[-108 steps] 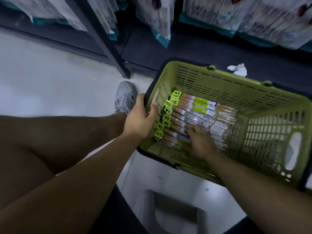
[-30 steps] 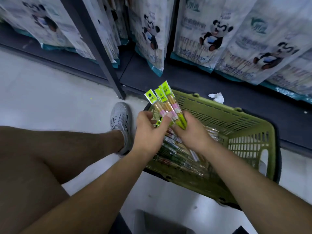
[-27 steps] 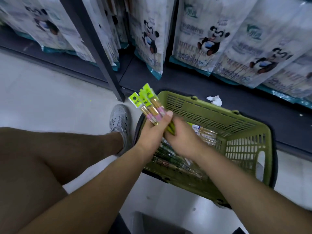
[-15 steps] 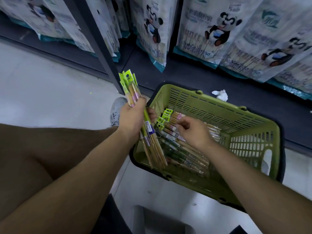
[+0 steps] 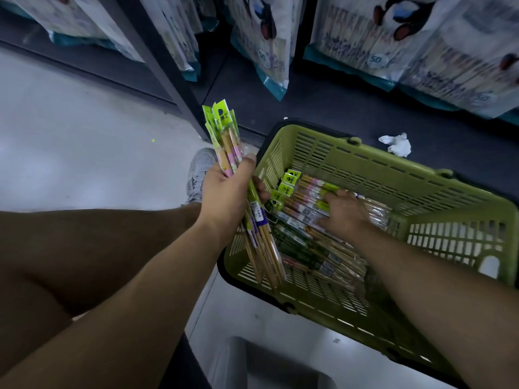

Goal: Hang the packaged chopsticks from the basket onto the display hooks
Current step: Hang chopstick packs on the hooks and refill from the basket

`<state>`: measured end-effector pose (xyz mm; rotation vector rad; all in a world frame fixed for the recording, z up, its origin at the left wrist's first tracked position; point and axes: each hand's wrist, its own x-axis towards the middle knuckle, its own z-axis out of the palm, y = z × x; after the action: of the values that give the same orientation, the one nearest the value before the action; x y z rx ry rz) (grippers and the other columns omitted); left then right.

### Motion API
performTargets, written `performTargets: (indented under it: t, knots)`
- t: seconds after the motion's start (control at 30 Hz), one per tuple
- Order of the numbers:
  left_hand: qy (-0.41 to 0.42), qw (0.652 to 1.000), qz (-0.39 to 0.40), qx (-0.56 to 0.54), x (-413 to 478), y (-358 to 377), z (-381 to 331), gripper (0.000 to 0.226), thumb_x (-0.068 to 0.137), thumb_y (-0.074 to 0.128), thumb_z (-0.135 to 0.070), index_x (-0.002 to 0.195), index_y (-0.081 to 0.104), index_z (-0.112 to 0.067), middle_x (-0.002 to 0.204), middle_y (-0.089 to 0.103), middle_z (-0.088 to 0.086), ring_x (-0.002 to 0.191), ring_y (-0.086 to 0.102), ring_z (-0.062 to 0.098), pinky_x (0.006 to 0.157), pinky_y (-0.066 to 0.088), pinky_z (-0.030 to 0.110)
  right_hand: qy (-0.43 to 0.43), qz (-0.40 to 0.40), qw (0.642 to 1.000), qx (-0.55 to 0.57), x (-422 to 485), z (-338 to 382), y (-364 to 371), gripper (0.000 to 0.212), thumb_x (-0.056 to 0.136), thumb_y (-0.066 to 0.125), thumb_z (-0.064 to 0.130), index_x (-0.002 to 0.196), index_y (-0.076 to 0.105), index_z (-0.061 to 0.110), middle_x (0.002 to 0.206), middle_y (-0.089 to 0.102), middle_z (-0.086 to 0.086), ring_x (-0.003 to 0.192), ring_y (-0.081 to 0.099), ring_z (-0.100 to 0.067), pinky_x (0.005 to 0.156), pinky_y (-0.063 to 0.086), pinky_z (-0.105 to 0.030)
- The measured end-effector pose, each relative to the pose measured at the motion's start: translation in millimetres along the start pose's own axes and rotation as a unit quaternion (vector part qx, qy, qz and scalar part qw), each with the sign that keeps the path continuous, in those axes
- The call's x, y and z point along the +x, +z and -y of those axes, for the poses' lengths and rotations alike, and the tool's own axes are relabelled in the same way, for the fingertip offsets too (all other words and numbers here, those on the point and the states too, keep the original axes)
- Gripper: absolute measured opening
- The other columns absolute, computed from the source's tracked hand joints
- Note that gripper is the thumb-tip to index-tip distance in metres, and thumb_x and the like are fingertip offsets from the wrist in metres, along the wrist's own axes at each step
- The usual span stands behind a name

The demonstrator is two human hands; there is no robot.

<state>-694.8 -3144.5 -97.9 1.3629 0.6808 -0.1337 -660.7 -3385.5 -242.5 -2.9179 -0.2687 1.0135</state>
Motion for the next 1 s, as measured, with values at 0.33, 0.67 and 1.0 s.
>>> performTargets:
  t: [0.33,0.67,1.0]
  knots:
    - [0.016,1.000,-0.002,0.019,1.2,1.4,2.4,0.024,0.100,0.061,-0.032,0.102,0.053,-0.009,0.063,0.066,0.007,0.057,0.068,0.025,0.056,0.057,0.033,-0.041,-0.045,0.998,0.013,-12.6,-10.3,-15.5,0.027,0.101,0.052,0.031,0.119,0.064,0.014,0.119,0.060,-0.013,0.112,0.059,-0.034,0.077,0.045,-0.035]
    - [-0.001,0.999,0.004,0.040,-11.8,13.0,-8.4,0.030,0.097,0.066,-0.039,0.091,0.061,-0.010,0.070,0.065,0.008,0.060,0.062,0.021,0.068,0.056,0.041,-0.100,-0.081,0.959,0.254,-74.8,-0.7,-102.9,0.038,0.097,0.067,0.033,0.067,0.048,0.022,0.060,0.046,0.005,0.058,0.047,-0.019,0.053,0.034,-0.032]
    - [0.057,0.974,0.200,-0.086,-73.5,71.0,-110.3,0.047,0.076,0.082,-0.051,0.105,0.074,-0.016,0.098,0.080,0.010,0.087,0.077,0.026,0.069,0.063,0.037,-0.177,-0.166,0.898,0.367,-186.8,44.4,-246.5,0.020,0.090,0.077,0.029,0.087,0.074,0.009,0.071,0.064,-0.019,0.051,0.061,-0.011,0.051,0.054,-0.036]
